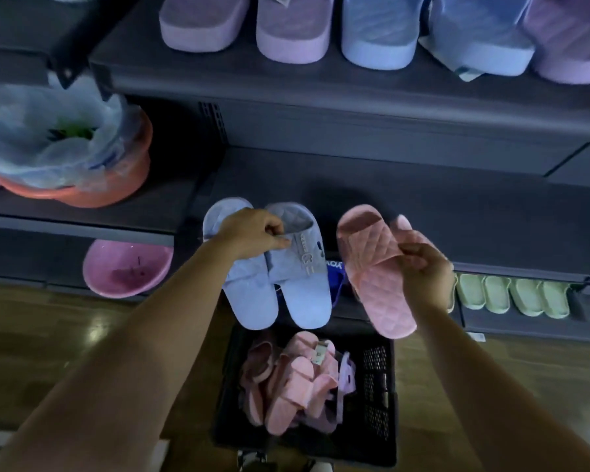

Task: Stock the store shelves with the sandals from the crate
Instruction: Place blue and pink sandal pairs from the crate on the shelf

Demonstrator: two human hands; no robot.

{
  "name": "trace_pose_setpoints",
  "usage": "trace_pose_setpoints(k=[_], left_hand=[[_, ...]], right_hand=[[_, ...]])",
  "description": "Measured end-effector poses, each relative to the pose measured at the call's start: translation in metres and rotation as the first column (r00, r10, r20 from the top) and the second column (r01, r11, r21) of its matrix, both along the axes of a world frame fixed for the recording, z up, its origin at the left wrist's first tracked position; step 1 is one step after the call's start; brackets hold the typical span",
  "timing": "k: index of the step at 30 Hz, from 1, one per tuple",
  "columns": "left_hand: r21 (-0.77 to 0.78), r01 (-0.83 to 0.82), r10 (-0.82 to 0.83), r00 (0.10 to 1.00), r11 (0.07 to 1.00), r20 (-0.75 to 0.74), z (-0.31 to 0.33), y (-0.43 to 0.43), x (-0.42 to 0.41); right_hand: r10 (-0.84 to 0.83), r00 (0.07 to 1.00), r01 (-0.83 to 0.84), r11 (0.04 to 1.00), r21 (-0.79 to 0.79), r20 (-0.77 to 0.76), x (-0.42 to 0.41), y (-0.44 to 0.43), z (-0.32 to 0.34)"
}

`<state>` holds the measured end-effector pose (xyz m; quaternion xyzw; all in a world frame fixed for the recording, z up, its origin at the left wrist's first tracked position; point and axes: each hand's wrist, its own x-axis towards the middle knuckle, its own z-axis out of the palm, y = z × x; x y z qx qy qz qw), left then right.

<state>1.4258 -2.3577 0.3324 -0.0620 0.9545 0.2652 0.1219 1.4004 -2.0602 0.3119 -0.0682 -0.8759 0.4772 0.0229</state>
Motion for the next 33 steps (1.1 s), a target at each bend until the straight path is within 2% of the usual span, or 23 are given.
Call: trace_pose_setpoints(k=[4,7,10,16,20,23,29,33], left_hand=[[-0.139,0.112,-0.108,0.994,0.984,0.031,-0.022,-0.026,-0.046],[-0.147,0.145,-0.136,0.988,0.978,0.073,-0.038,-0.046,-0.079],[-0.160,0.165,-0.175,0.983,0.973,-0.053,-0.055,-0.061,-0.106],[-0.360,0.238,-0.335,0.912,0.902,-0.238,-0.080,-0.065,-0.147],[-0.384,0.148,-0.246,0.944,0.911,-0.219,-0.103,-0.079,-0.161],[-0.396,0.069,-0.175,0.956,0.916,-0.237,-0.111,-0.075,-0.160],[-0.480,-0.149,-0.021,0.943,0.864,-0.331,-0.107,-0.063,-0.143],[-0.373,-0.116,-0.007,0.949,0.920,-0.314,-0.105,-0.063,-0.116]], right_hand=[[-0.018,0.999,0.018,1.000,0.012,-0.038,-0.044,-0.019,-0.025],[-0.037,0.994,0.045,0.996,0.074,-0.102,-0.072,-0.035,-0.046],[-0.029,0.976,0.043,0.997,0.060,-0.217,-0.095,-0.051,-0.064],[-0.029,0.937,0.056,0.996,0.066,-0.349,-0.130,-0.074,-0.084],[0.065,0.932,0.003,0.983,0.186,-0.357,-0.143,-0.085,-0.090],[0.156,0.949,-0.075,0.956,0.284,-0.274,-0.143,-0.092,-0.100],[0.214,0.969,-0.148,0.907,0.394,-0.127,-0.119,-0.097,-0.112],[0.126,0.952,0.008,0.901,0.433,-0.280,-0.086,-0.101,-0.107]])
